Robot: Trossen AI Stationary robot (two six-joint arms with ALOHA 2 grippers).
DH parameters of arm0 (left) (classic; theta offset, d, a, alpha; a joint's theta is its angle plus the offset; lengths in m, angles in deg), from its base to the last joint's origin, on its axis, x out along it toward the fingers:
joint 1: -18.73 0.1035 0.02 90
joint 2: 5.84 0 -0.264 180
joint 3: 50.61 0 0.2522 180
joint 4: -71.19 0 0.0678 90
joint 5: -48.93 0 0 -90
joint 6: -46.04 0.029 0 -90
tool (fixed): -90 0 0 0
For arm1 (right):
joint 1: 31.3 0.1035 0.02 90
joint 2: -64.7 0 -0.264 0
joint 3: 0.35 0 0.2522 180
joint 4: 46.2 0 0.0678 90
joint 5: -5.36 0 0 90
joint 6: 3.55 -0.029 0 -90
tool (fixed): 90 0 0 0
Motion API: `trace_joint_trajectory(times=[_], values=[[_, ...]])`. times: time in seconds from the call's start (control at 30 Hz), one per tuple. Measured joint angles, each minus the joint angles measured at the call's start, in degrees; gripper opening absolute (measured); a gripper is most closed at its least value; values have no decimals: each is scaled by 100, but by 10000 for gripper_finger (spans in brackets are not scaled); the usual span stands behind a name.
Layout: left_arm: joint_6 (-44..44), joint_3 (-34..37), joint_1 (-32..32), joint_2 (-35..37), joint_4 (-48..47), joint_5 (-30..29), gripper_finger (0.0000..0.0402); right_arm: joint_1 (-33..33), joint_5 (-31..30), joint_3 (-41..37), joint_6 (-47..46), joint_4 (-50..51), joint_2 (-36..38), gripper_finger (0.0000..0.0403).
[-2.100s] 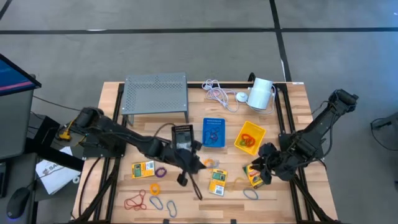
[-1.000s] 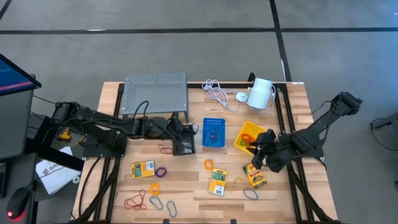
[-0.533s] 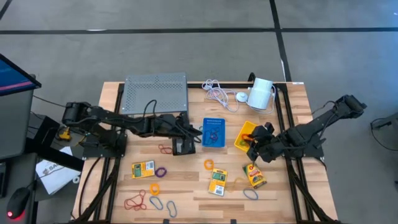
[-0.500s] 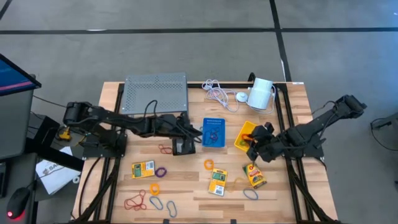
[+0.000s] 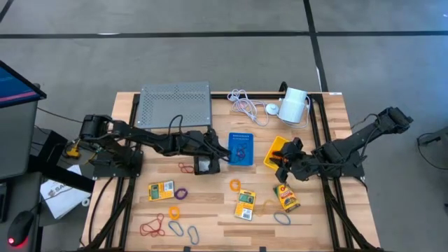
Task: Pick & Place Office Desk Supplies
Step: Put the blue rubber band into the blue basket
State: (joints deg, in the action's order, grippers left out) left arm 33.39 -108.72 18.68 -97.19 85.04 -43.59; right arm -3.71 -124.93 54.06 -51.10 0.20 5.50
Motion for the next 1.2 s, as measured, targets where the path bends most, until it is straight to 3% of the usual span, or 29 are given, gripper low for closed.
trace_joint_trajectory(times=[0.67,1.0,1.2], values=[[-12,-720,59,-1210,-233,98,0,2,27,0,7,-148,-4,117],[-238,-714,90,-1210,-327,-216,5,2,598,0,6,-157,-3,117],[-284,-714,85,-1210,-557,-212,33,2,599,0,0,-191,-2,117]])
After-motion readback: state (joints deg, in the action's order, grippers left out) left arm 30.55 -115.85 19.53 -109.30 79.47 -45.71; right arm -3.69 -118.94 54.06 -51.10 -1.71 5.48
